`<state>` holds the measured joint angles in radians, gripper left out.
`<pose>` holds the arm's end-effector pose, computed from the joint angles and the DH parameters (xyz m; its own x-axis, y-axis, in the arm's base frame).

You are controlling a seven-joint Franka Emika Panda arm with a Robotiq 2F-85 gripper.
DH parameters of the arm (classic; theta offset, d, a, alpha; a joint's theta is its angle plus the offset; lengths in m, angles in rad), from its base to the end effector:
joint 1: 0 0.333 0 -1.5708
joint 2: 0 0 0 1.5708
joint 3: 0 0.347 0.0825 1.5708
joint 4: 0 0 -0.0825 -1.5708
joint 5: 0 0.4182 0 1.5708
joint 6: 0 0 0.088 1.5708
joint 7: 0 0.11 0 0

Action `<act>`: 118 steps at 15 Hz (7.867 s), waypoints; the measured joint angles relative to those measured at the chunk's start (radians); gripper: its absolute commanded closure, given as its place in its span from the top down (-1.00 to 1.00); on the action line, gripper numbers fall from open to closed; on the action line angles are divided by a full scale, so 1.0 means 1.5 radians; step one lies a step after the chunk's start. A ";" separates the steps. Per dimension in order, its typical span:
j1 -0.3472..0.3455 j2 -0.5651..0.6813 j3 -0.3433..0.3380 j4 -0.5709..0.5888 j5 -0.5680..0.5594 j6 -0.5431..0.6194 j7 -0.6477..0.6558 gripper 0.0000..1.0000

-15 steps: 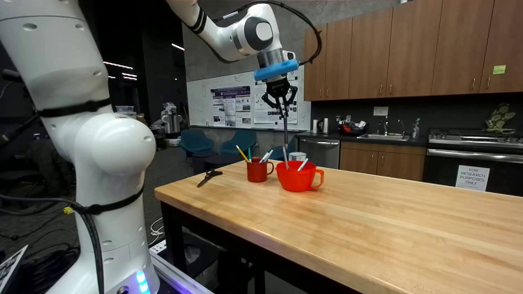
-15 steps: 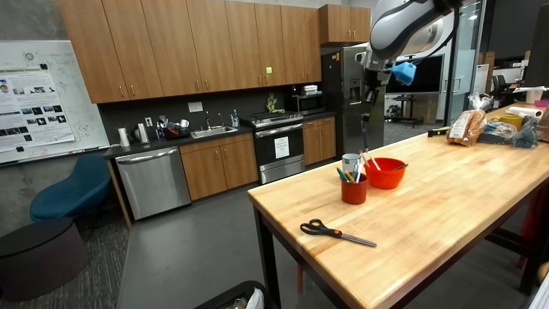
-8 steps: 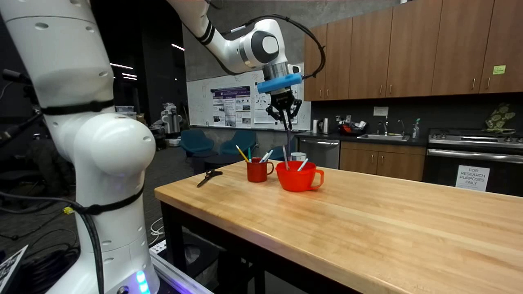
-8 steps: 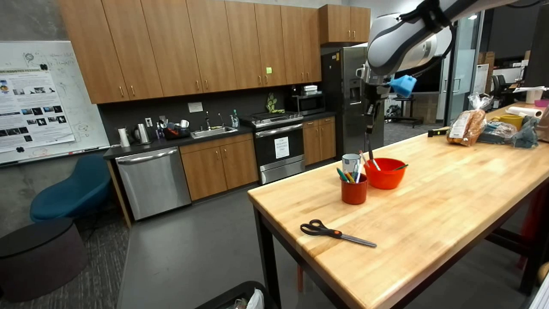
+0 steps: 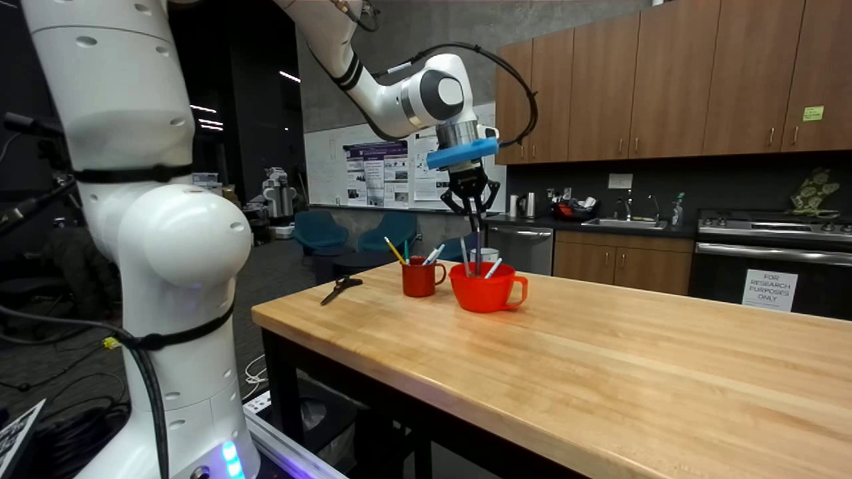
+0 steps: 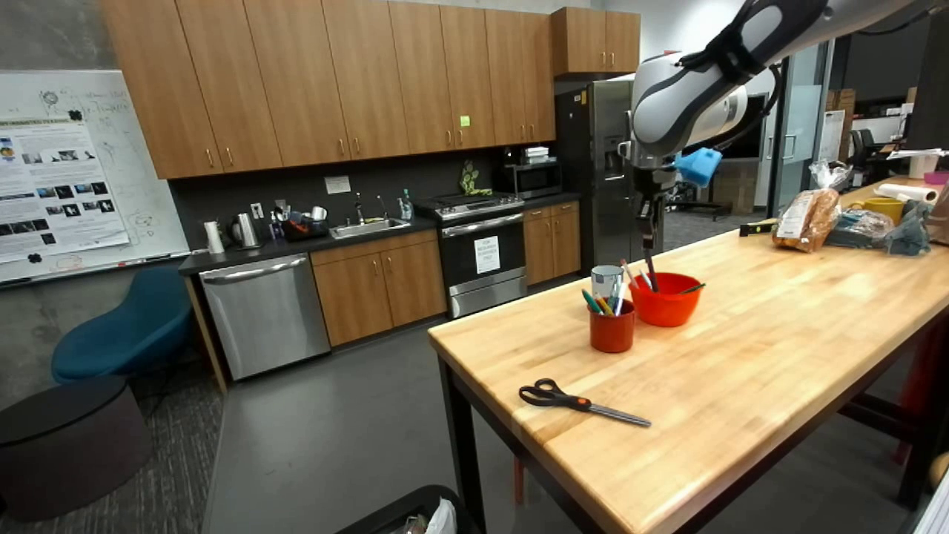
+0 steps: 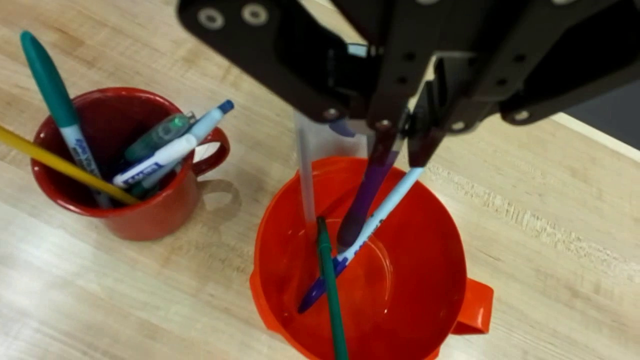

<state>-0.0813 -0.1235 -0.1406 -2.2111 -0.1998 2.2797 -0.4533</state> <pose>0.5363 -0.1280 0.4611 0.9327 0.3480 0.0943 0.3215 -0.9212 0.2189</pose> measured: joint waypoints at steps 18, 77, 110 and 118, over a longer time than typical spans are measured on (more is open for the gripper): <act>0.012 0.000 0.020 -0.020 0.022 -0.002 0.020 1.00; 0.131 -0.146 0.165 -0.234 -0.116 0.152 0.038 -0.96; 0.069 -0.169 0.021 -0.121 -0.061 0.047 -0.047 -0.96; 0.060 -0.098 0.028 -0.106 -0.079 0.051 -0.039 -0.31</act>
<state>0.0089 -0.2712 -0.0987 -2.3699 -0.3178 2.3557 -0.5113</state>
